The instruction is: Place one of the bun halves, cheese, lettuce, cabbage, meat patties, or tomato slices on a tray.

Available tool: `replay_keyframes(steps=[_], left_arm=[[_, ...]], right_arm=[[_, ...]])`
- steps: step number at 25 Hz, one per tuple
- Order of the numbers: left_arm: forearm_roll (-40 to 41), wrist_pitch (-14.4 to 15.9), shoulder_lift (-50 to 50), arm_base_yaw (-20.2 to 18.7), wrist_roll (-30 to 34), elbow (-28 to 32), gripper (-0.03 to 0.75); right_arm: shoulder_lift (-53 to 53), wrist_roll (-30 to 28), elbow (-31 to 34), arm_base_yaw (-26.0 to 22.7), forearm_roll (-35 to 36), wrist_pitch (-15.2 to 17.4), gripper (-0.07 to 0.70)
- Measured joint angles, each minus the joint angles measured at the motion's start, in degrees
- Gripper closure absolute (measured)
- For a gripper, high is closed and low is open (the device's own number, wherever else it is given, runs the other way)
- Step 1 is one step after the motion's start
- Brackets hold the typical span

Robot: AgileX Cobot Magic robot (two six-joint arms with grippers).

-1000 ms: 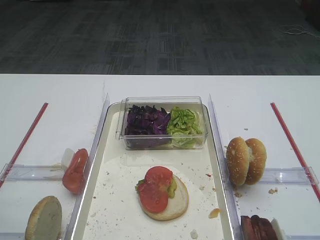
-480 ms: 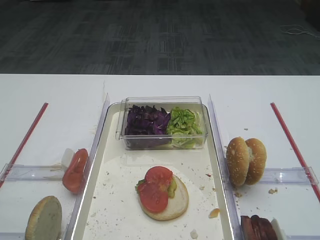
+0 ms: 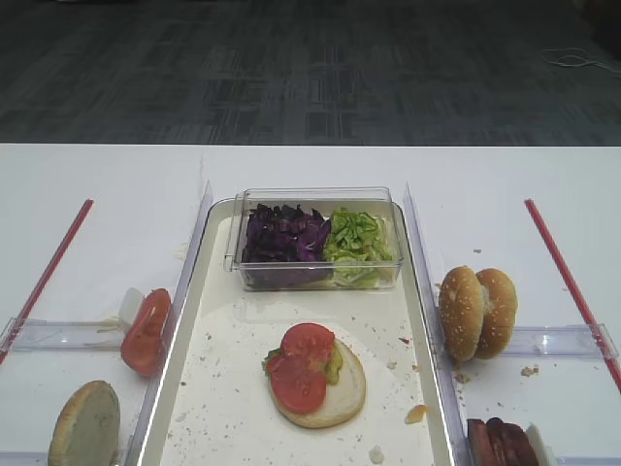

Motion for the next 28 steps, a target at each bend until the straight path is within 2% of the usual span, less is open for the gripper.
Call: replay_keyframes(steps=[6,28], left_arm=[[0.00,0.46,-8.64,0.00,0.00,0.00,0.204],[-0.13,0.70,-9.06,0.00,0.00,0.00,0.207]], right_arm=[[0.00,0.00,0.00,0.00,0.00,0.00,0.041],[0.00,0.00,0.00,0.00,0.00,0.00,0.041]])
